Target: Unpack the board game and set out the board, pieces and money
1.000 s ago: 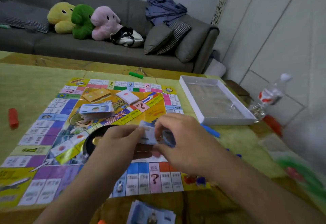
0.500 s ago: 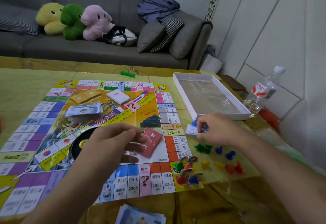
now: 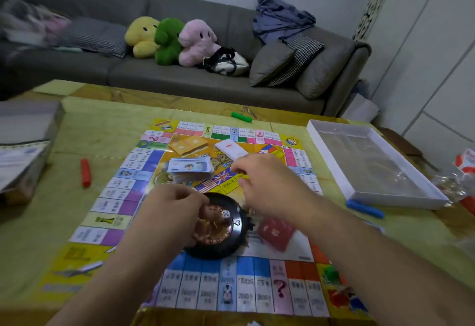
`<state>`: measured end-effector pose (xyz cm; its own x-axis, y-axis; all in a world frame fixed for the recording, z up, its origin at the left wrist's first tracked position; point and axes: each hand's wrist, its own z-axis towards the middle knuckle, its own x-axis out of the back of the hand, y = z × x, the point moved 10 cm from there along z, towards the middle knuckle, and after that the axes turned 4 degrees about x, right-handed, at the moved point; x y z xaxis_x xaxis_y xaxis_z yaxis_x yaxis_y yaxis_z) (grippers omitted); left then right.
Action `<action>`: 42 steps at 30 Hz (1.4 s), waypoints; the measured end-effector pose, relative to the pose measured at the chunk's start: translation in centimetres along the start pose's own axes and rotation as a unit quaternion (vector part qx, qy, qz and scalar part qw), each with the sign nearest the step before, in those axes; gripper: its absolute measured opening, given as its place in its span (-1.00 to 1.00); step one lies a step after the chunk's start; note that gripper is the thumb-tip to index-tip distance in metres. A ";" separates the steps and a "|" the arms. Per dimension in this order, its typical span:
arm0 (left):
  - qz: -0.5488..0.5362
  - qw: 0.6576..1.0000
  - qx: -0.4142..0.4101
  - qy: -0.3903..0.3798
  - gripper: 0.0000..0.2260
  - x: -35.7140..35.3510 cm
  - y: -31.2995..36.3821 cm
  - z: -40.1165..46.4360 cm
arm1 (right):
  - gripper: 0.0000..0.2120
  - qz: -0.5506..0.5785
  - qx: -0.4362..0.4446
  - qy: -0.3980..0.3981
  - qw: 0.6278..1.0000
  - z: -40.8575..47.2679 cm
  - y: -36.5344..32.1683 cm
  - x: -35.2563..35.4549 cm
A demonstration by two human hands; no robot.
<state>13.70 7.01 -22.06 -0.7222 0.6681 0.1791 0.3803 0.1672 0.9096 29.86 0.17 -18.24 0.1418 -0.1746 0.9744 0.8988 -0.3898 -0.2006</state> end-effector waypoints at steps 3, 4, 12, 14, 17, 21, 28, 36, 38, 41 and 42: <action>-0.051 0.998 0.027 0.021 -0.85 2.7 -0.2 1.4 | -0.72 -0.047 0.061 0.009 0.997 5.1 -4.7 -3.2; -0.065 0.997 0.036 0.022 -0.85 3.0 -0.3 1.7 | -0.73 -0.071 0.079 0.013 0.994 6.2 -5.6 -3.9; -0.131 0.988 0.085 -0.007 -0.88 3.6 -0.3 2.9 | -0.84 -0.207 0.105 0.002 0.973 9.3 -8.4 -6.5; -0.132 0.987 0.086 -0.008 -0.88 3.8 -0.3 3.1 | -0.88 -0.215 0.108 0.015 0.970 9.3 -8.6 -6.1; -0.142 0.985 0.095 -0.003 -0.88 4.0 -0.4 3.2 | -0.89 -0.210 0.098 0.022 0.973 9.3 -8.5 -6.1; -0.137 0.987 0.089 -0.003 -0.89 4.2 -0.3 3.2 | -0.90 -0.167 0.058 0.001 0.984 9.5 -7.7 -6.0; -0.171 0.982 0.081 0.017 -0.88 5.3 -0.5 3.2 | -0.79 -0.074 0.046 0.106 0.990 7.4 -6.8 -1.7; -0.300 0.949 0.097 -0.033 -0.69 3.8 -1.1 3.1 | -0.74 -0.074 0.244 0.166 0.953 1.1 -12.0 0.2; -0.292 0.951 0.104 -0.004 -0.83 4.6 -1.6 2.9 | -0.72 0.016 0.215 0.136 0.967 1.5 -11.4 0.1; -0.267 0.957 0.101 0.040 -0.76 5.8 -2.2 2.9 | -0.75 0.067 0.109 0.119 0.985 4.2 -8.7 -0.3; -0.266 0.958 0.097 0.047 -0.73 6.0 -2.1 2.9 | -0.76 0.027 0.088 0.083 0.992 5.3 -8.3 -1.2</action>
<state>10.23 12.78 -23.98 -0.8887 0.3846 -0.2495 0.0372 0.6030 0.7968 24.45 8.42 -17.19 0.1337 -0.3432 0.9297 0.9523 -0.2151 -0.2164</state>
